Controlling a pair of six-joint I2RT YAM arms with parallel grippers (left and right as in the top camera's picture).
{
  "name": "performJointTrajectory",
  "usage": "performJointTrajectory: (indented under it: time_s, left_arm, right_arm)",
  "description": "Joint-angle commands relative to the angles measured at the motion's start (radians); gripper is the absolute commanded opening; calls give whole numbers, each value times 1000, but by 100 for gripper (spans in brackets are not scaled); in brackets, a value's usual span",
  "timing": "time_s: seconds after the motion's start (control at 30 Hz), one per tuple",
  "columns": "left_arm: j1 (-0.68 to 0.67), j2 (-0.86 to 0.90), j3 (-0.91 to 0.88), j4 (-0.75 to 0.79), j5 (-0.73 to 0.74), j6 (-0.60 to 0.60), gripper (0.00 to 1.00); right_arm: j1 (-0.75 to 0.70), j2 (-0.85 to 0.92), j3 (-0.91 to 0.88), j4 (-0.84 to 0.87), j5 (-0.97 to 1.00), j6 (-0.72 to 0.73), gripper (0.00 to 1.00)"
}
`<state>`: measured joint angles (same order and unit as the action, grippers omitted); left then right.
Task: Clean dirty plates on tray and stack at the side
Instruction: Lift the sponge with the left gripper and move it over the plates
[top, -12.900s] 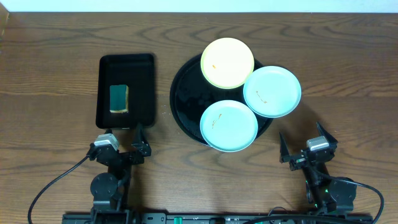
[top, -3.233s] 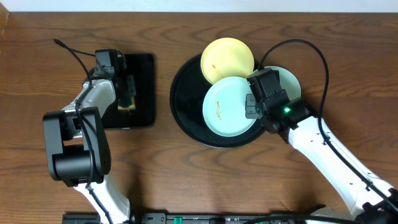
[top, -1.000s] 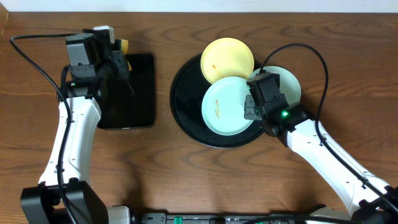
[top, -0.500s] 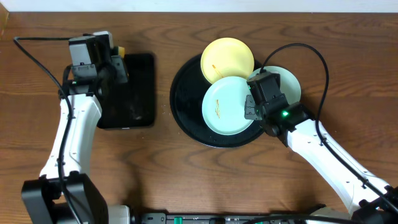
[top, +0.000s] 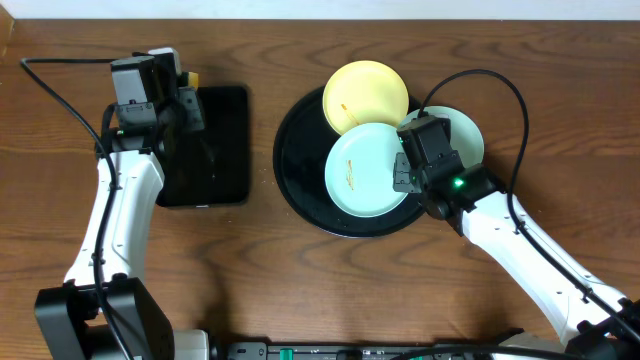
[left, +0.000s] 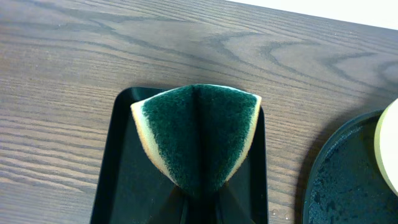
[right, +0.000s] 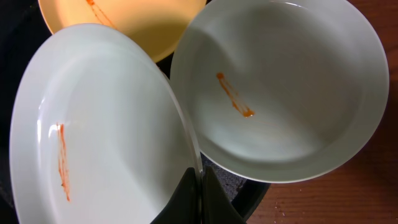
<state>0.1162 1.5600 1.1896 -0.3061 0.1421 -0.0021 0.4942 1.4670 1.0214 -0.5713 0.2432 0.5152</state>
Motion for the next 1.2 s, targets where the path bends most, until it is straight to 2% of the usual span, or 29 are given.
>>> performJointTrajectory:
  time_s: [0.0, 0.03, 0.1, 0.13, 0.17, 0.33, 0.43, 0.5, 0.63, 0.67, 0.77, 0.83, 0.87, 0.93, 1.17]
  left_arm:
    - [3, 0, 7, 12, -12, -2, 26]
    - [3, 0, 7, 8, -11, -2, 7]
    - [3, 0, 7, 10, -11, -2, 8]
    - [3, -1, 7, 9, -10, -2, 22]
    - [3, -2, 7, 2, 5, -2, 8]
    - [2, -19, 7, -14, 255, -3, 7]
    - [0, -42, 7, -8, 307, -2, 7]
    - [1, -62, 7, 13, 294, 2, 7]
    - [2, -96, 7, 50, 143, 2, 8]
    - [2, -96, 7, 41, 91, 2, 8]
    - [2, -96, 7, -29, 69, 2, 7]
    - [2, -82, 7, -50, -42, -7, 8]
    - [2, -79, 7, -54, -51, -26, 8]
    - [2, -86, 7, -61, 37, -40, 8]
    - [5, -85, 7, -61, 48, -40, 8]
  right_arm:
    - [-5, 0, -3, 2, 14, 14, 1]
    - [-5, 0, -3, 2, 14, 14, 1]
    - [-5, 0, -3, 2, 14, 14, 1]
    - [-5, 0, -3, 1, 14, 14, 1]
    - [-5, 0, -3, -1, 14, 15, 1]
    - [-8, 0, -3, -16, 6, 57, 1]
    - [-29, 0, -3, -20, -61, 62, 1]
    - [-44, 0, -3, -20, -92, 64, 1]
    - [-62, 0, -3, -24, -94, 64, 1]
    - [-62, 0, -3, -24, -94, 63, 1]
    - [-62, 0, -3, -24, -94, 63, 1]
    - [-62, 0, -3, -23, -94, 63, 1]
    - [-62, 0, -3, -23, -94, 63, 1]
    - [-62, 0, -3, -23, -94, 58, 1]
    - [-62, 0, -3, -23, -94, 56, 1]
